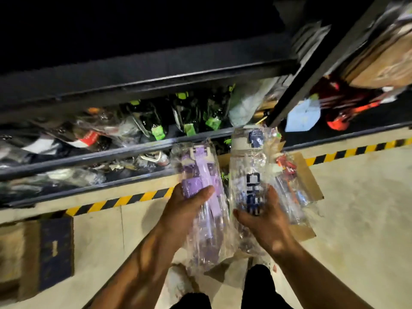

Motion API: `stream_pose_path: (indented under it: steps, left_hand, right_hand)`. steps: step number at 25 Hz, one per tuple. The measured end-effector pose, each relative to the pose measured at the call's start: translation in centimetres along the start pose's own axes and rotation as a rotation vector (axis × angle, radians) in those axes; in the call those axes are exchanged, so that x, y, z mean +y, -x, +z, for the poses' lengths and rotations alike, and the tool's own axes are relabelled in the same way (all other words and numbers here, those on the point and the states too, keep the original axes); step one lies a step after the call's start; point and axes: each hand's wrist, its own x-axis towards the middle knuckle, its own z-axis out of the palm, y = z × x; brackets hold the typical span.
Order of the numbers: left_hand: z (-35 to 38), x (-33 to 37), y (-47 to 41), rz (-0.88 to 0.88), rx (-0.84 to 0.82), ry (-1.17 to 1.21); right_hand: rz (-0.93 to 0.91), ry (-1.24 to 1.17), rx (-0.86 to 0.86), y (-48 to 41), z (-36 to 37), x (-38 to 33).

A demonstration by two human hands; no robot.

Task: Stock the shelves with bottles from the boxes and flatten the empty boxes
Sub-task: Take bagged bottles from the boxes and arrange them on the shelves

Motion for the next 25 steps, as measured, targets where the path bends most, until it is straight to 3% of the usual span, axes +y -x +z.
stream_pose_path:
  steps: [4, 11, 17, 23, 25]
  left_hand:
    - [-1.9, 7.8, 4.8, 0.045, -0.047, 0.013]
    - [-2.4, 19.5, 9.6, 0.143, -0.037, 0.031]
    - [-1.9, 23.3, 6.7, 0.164, 0.032, 0.111]
    - [-0.4, 23.1, 2.8, 0.209, 0.138, 0.063]
    - [0.6, 23.3, 2.4, 0.246, 0.099, 0.078]
  right_hand:
    - [-0.192, 0.107, 0.055, 4.7, 3.5, -6.6]
    - [-0.347, 0.128, 0.045, 9.1, 4.7, -18.8]
    - [-0.375, 0.041, 0.126, 0.9, 2.4, -25.0]
    - [-0.568, 0.158, 0.314, -8.6, 1.2, -26.7]
    - [-0.62, 0.177, 0.314, -11.1, 0.9, -27.0]
